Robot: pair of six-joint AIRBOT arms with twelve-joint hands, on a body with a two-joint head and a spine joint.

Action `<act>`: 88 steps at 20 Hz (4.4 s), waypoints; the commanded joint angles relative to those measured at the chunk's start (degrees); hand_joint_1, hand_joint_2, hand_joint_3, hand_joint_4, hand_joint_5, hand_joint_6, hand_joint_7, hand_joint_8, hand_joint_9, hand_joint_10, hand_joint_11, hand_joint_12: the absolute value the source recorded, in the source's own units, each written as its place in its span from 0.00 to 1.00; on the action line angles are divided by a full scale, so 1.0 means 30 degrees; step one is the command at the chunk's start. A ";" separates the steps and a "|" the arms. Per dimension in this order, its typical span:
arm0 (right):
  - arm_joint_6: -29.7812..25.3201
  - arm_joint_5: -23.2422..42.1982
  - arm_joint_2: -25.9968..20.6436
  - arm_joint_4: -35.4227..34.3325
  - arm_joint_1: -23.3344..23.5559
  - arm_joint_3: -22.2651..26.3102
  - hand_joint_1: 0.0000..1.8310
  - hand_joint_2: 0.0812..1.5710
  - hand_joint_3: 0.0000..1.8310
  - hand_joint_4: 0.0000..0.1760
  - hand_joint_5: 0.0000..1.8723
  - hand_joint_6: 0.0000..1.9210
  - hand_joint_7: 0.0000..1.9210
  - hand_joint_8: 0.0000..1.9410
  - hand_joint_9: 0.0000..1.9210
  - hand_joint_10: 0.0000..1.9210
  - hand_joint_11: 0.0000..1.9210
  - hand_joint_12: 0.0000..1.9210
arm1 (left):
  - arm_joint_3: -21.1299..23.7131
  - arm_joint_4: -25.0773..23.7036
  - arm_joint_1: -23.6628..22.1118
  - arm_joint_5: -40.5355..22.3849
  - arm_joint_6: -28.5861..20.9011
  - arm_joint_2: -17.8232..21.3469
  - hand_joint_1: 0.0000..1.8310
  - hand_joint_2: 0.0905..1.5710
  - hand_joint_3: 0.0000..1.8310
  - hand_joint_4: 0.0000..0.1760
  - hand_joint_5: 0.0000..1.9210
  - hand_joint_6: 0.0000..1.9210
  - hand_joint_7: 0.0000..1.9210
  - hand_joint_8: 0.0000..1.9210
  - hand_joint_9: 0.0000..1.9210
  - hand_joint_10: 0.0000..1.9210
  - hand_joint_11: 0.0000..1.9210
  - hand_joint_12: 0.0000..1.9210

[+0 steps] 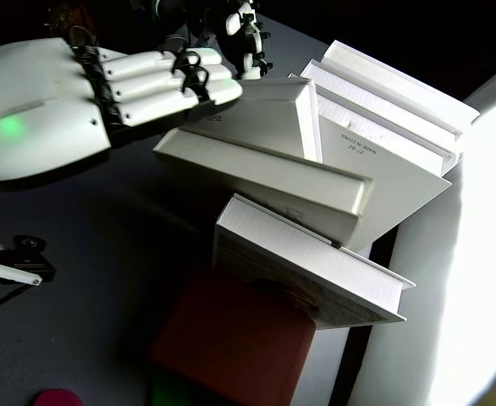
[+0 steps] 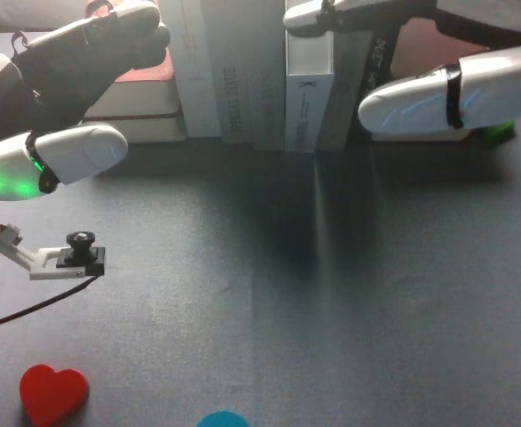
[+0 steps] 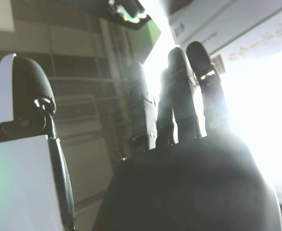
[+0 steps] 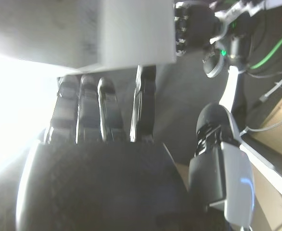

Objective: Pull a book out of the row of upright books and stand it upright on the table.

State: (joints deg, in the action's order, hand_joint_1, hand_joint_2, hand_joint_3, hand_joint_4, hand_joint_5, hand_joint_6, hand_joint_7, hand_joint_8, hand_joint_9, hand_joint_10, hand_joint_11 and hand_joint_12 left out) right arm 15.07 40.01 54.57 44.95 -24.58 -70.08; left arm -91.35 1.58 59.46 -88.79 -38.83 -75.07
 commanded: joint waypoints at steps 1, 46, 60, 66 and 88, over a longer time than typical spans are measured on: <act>-0.0090 0.1650 -0.0009 -0.1014 0.0085 0.0159 0.00 0.72 0.00 0.84 0.13 0.01 0.00 0.00 0.00 0.00 0.00 0.00 | 0.0011 0.0566 -0.0161 -0.2195 -0.0174 0.0026 0.55 0.59 0.00 0.10 0.31 0.01 0.16 0.01 0.21 0.01 0.00 0.45; -1.4685 -0.2034 0.3091 2.2840 0.7700 -0.2531 0.67 0.47 0.00 0.47 0.05 0.02 0.00 0.00 0.00 0.00 0.00 0.00 | -0.0088 0.0136 -0.0260 -0.1705 -0.0174 0.0168 0.55 0.58 0.00 0.06 0.31 0.00 0.21 0.00 0.22 0.00 0.00 0.57; -1.4792 -0.1461 0.4491 2.2519 0.7965 -0.3168 0.74 0.73 0.00 0.00 0.48 0.60 0.43 0.56 0.40 0.74 0.26 0.81 | 0.0000 -0.0282 -0.0560 -0.1703 -0.0174 -0.0021 0.56 0.58 0.00 0.05 0.32 0.00 0.19 0.00 0.25 0.01 0.00 0.56; -1.5258 -0.0880 0.4384 2.2397 0.7965 -0.3019 0.73 0.75 0.00 0.00 0.46 0.65 0.40 0.58 0.39 0.75 0.27 0.82 | 0.0076 -0.0280 -0.0510 -0.1766 -0.0174 -0.0079 0.57 0.57 0.00 0.01 0.31 0.00 0.18 0.00 0.26 0.01 0.00 0.58; -1.6336 0.3896 0.0295 1.5953 0.9929 -0.0374 0.66 0.79 0.00 0.00 0.35 0.65 0.42 0.80 0.51 0.90 0.52 1.00 | 0.0574 0.0325 0.0094 -0.1924 -0.0174 0.0087 0.57 0.56 0.00 0.13 0.34 0.00 0.22 0.00 0.27 0.00 0.00 0.64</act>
State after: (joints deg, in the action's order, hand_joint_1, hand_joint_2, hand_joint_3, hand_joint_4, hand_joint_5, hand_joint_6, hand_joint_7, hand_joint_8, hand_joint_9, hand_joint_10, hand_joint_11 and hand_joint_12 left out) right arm -34.06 52.45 55.35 97.89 4.43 -71.35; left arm -89.80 0.71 60.01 -88.12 -38.76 -74.83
